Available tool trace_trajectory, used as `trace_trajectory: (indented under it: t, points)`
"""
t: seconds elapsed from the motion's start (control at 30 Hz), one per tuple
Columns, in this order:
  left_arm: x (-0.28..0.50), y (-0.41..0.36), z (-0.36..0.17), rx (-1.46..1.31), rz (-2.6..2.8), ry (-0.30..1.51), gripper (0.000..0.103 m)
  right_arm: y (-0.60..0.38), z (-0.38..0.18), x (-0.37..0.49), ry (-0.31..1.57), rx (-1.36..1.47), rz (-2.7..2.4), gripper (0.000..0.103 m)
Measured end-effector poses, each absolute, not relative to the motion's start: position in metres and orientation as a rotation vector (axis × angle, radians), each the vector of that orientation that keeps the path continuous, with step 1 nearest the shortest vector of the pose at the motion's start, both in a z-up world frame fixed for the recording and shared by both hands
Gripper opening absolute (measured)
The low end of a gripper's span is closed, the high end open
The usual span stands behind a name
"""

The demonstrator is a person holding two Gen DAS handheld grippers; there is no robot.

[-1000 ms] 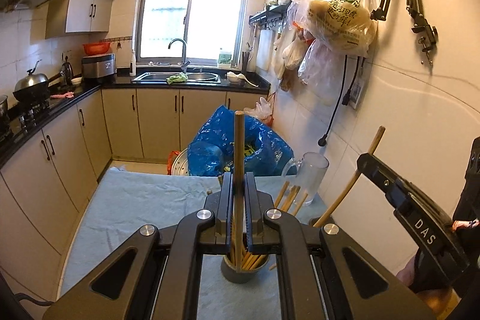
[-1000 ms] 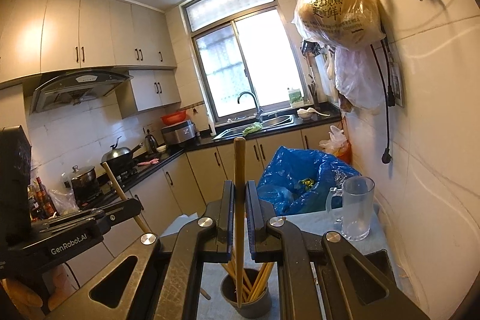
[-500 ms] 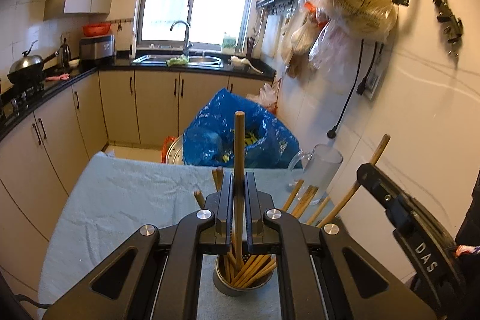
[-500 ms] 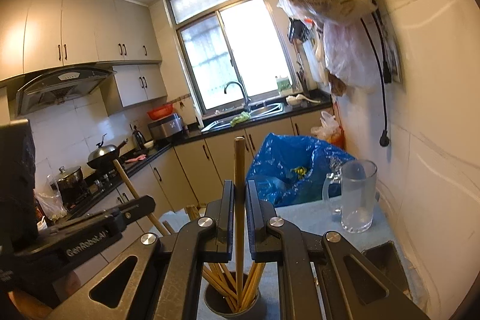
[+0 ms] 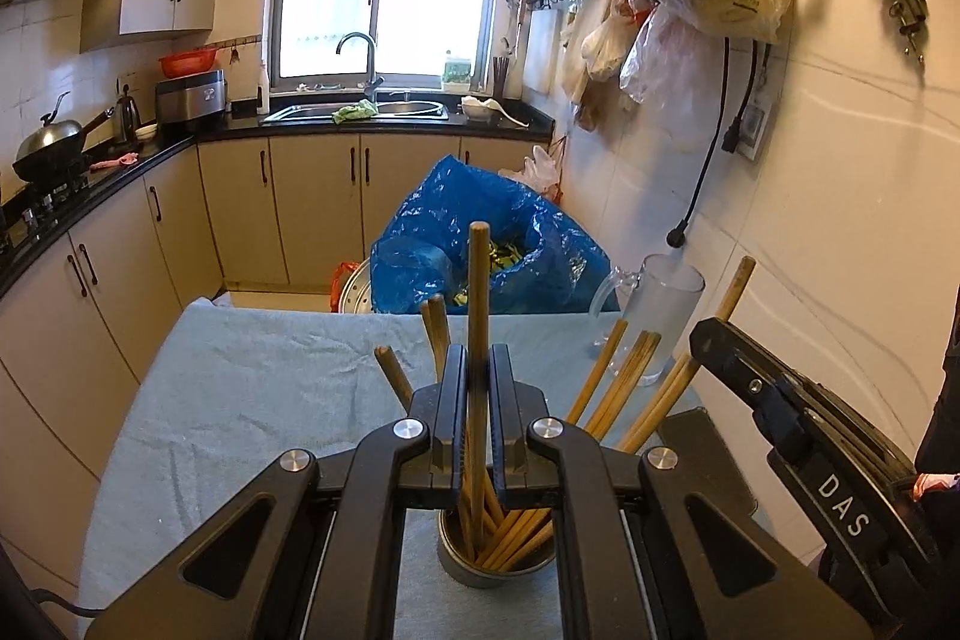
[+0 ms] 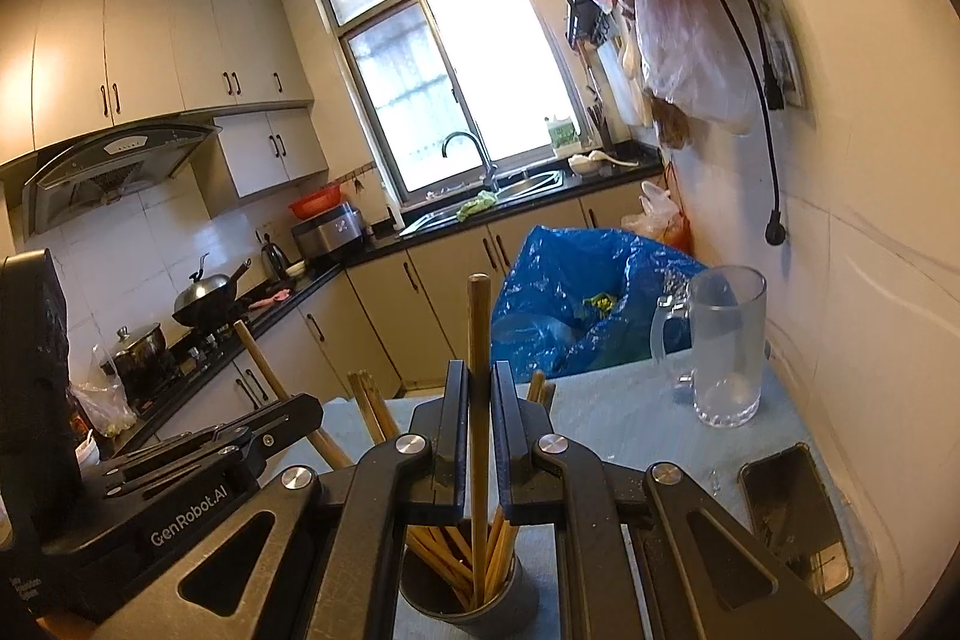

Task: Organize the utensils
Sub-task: 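Lower the chopsticks into the cup and push them down among the others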

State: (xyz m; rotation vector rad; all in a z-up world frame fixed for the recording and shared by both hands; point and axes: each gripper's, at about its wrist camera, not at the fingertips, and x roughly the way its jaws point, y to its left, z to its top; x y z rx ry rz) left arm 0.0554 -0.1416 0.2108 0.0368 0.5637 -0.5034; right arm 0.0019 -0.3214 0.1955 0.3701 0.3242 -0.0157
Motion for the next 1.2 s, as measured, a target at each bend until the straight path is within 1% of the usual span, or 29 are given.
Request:
trace_trajectory:
  t: [0.5,0.97,1.2]
  points:
    - [0.056,-0.142,0.184,0.078,-0.496,0.605,0.006,-0.326,0.172,0.012,0.389,0.394,-0.01,0.008]
    - [0.061,-0.143,0.171,0.088,-0.489,0.637,0.006,-0.326,0.161,0.018,0.424,0.39,-0.007,0.008]
    - [0.06,-0.144,0.17,0.095,-0.483,0.625,0.006,-0.324,0.154,0.021,0.445,0.386,-0.002,0.008]
